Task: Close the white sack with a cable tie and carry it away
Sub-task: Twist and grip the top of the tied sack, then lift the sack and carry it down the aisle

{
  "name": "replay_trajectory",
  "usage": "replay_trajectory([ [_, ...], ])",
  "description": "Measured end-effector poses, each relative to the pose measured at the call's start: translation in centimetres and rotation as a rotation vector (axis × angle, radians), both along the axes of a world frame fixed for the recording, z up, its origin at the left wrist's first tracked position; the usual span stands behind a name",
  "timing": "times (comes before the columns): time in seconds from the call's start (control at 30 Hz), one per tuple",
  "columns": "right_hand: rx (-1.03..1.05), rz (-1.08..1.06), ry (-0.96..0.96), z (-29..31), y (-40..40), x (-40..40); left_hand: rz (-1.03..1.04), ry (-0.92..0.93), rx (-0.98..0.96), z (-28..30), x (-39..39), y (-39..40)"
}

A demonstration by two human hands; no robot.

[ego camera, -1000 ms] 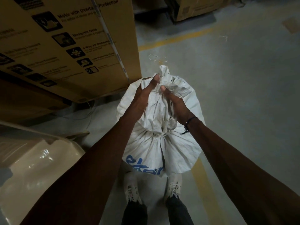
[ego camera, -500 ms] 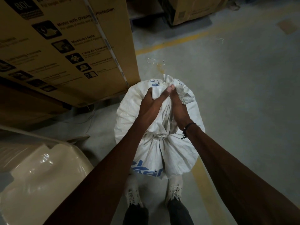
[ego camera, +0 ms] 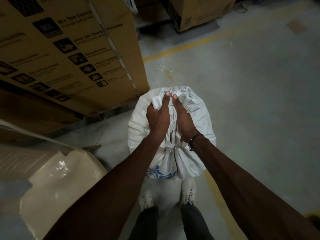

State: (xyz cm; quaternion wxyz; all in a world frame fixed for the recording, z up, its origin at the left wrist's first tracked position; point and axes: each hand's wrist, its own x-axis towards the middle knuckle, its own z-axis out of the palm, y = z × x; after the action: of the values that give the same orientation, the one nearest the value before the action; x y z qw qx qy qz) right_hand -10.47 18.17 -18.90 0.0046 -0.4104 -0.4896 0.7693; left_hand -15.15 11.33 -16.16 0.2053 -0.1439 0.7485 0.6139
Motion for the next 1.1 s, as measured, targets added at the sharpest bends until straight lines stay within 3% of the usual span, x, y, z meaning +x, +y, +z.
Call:
replay_trajectory([
  [0.27,0.144,-0.084,0.031,10.6,2.1,2.8,-0.075,-0.007,0.079,10.9,2.2,2.0],
  [0.9,0.451,-0.391,0.339,47.8,3.3,4.9,-0.301,0.364,0.447,47.4,4.3,2.8],
  [1.1,0.650,-0.396,0.484,60.3,5.0,6.8,-0.412,0.443,0.578,59.0,5.4,5.5],
])
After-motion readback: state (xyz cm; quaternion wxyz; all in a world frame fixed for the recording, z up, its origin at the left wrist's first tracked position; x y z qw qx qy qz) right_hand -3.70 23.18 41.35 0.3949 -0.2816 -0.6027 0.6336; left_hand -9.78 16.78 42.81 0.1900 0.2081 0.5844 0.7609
